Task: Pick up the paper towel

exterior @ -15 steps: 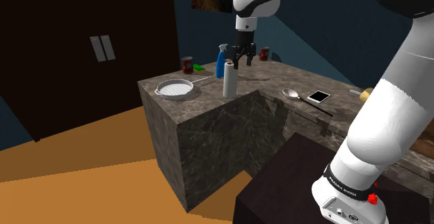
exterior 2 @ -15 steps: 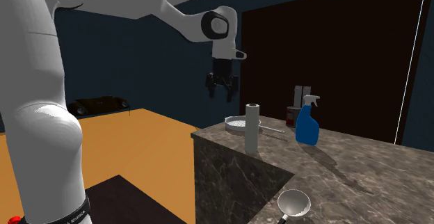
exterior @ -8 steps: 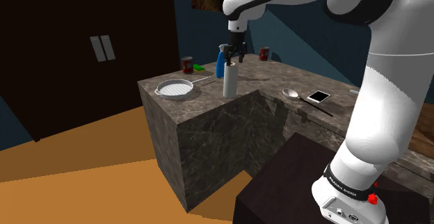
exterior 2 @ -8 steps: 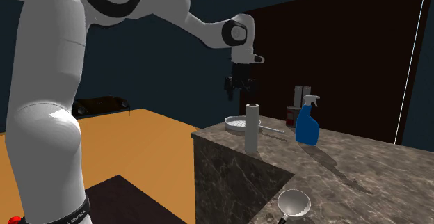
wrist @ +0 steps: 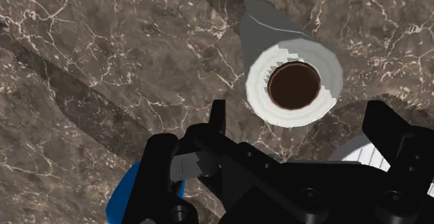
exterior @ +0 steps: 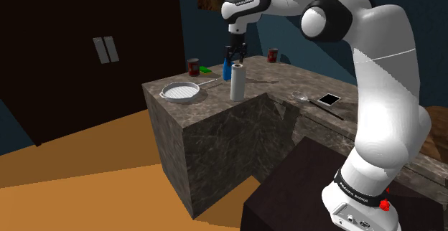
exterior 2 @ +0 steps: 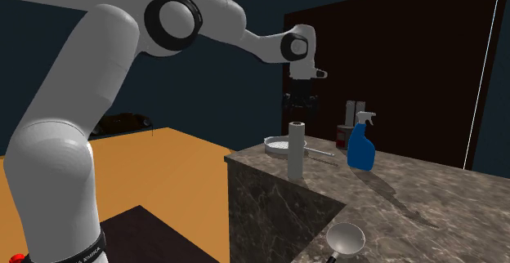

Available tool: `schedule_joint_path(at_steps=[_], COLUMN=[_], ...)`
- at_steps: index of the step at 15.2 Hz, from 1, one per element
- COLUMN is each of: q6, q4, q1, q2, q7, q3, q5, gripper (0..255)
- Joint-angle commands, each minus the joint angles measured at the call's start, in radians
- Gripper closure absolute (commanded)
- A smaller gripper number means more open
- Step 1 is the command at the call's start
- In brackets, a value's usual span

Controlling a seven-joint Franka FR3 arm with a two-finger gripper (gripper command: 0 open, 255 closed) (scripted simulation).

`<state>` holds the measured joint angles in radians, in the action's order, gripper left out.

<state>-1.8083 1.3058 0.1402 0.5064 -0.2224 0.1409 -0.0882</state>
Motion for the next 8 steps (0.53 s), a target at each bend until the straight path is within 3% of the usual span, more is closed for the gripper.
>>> schedule_joint_path(at_steps=[1, 7, 8], q6=[-0.018, -0.075, -0.075], q4=[0.004, 0.054, 0.054], q1=[0.001, -0.001, -0.001], q2=[0.013, 0.020, 0.019], q7=[-0.002, -0.004, -0.003], q3=[-0.001, -0.002, -0.002], q5=[-0.001, -0.003, -0.003], gripper=[0, 0, 255])
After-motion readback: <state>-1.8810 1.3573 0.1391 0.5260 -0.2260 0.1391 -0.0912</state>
